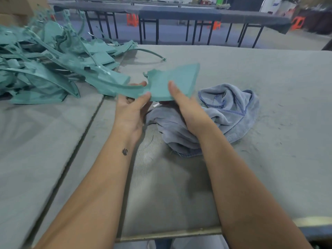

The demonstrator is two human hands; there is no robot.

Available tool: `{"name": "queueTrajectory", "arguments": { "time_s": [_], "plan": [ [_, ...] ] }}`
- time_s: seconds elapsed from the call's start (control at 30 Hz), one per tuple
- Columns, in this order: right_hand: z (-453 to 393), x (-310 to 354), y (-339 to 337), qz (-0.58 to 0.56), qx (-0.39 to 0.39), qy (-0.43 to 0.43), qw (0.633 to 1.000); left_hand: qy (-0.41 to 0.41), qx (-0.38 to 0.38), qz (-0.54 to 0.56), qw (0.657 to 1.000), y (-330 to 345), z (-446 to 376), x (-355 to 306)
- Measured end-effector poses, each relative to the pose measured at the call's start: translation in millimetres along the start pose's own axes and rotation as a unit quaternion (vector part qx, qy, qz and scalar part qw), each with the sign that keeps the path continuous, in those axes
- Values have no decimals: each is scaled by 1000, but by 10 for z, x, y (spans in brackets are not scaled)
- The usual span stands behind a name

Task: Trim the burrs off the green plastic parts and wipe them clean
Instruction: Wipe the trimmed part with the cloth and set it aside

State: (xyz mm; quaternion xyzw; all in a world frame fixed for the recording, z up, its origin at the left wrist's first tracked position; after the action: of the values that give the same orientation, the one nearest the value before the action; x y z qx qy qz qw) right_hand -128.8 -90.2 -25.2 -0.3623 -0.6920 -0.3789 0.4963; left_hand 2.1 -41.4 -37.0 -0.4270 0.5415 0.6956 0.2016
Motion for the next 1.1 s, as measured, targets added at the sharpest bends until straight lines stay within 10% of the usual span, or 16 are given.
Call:
{"name": "queueTrajectory", "arguments": {
  "time_s": [0.33, 0.7, 1.1],
  "plan": [
    [226, 85, -188, -121, -252, -46, 959, 51, -27, -116, 992, 68, 338, -75],
    [1739, 814, -1230, -236, -402, -159, 871, -60, 172, -77, 980, 1524, 1273, 738],
    [4361, 579, -2707, -115, -760, -165, 618, -307, 343, -205, 864, 2556, 3058, 2689]
  ]
}}
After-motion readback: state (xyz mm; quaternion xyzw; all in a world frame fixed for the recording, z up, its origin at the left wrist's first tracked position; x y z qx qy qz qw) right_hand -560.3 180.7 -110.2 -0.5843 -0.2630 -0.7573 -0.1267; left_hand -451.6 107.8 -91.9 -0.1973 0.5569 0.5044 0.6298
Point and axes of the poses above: each hand's wrist, its own z-axis away from the middle knuckle, its own y-axis out of the palm, x = y × z, the point moved 1 cm from there along -z, towards the middle knuckle, and after that the axes turned 10 degrees about -y, right-handed, at the moved point
